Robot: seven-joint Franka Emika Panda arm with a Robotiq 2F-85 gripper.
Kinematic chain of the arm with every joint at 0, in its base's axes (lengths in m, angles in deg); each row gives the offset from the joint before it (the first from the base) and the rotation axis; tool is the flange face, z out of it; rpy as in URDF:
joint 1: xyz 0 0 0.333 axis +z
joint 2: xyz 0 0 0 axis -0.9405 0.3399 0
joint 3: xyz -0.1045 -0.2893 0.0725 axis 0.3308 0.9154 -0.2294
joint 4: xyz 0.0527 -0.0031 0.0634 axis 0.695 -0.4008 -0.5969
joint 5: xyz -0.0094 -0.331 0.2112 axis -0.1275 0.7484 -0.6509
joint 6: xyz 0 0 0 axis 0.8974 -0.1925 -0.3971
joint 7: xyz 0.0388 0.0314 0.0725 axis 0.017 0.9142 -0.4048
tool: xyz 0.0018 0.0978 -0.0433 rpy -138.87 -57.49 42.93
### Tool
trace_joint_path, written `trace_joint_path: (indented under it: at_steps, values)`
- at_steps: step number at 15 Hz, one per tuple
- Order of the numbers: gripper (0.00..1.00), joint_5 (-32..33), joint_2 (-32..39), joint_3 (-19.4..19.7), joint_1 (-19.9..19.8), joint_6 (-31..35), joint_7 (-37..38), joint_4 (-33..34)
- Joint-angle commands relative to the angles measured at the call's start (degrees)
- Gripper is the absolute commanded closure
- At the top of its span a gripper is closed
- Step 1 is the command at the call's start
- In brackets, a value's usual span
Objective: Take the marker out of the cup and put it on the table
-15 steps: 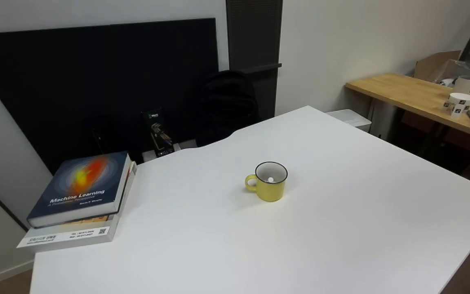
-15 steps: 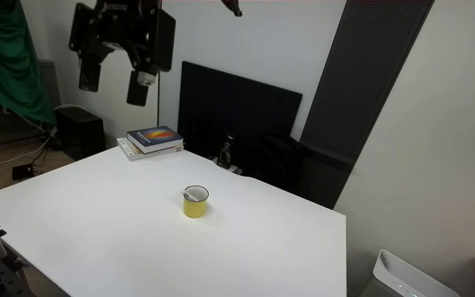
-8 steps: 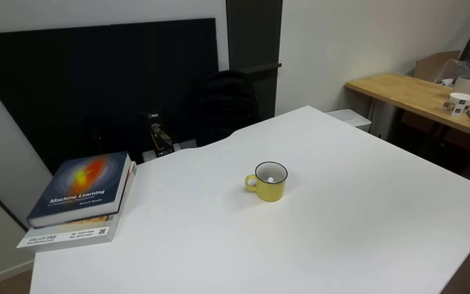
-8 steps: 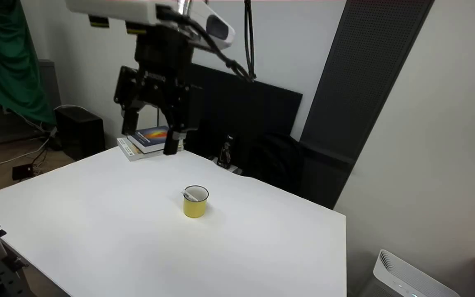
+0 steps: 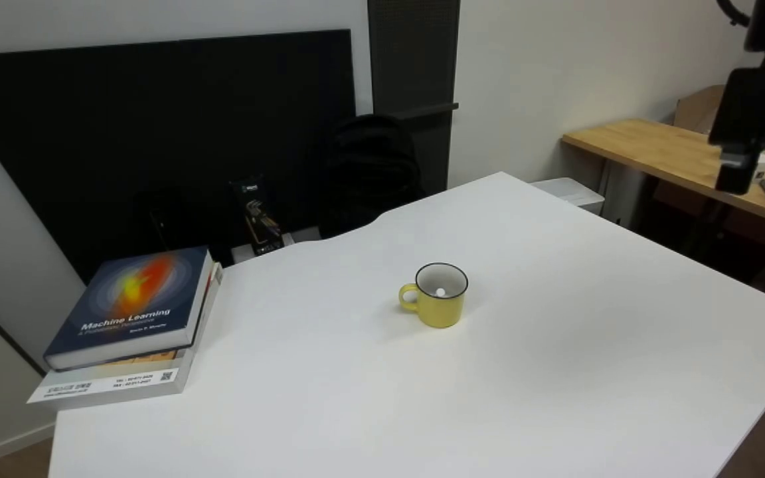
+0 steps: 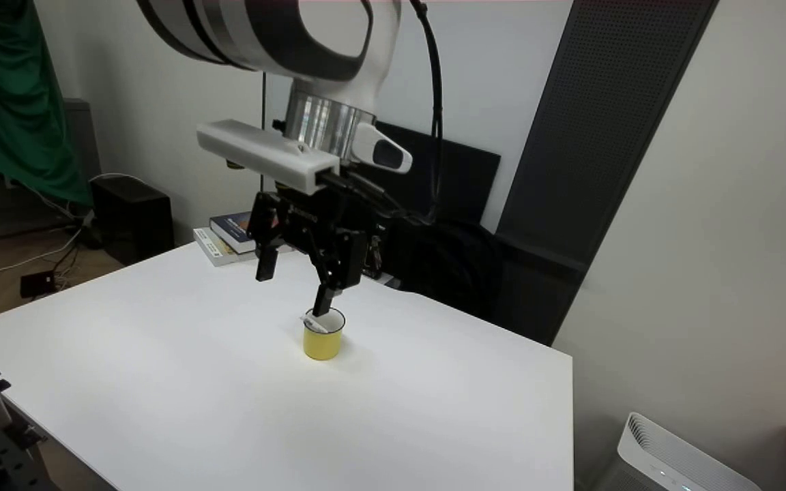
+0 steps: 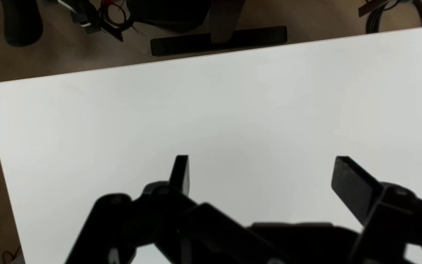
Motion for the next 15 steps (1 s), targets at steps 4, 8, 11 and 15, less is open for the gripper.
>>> trace_joint_path:
  at_steps: [4,8,11,15]
  values:
    - [0.0,-6.0,10.2,-0.3,-0.9,12.8,8.3,3.7]
    - [0.0,-3.3,17.2,-0.5,-0.7,18.2,19.2,7.7]
    - [0.0,-0.2,22.2,0.0,0.7,19.1,26.9,12.0]
    - [0.0,1.4,28.6,0.7,3.7,16.6,33.2,19.3]
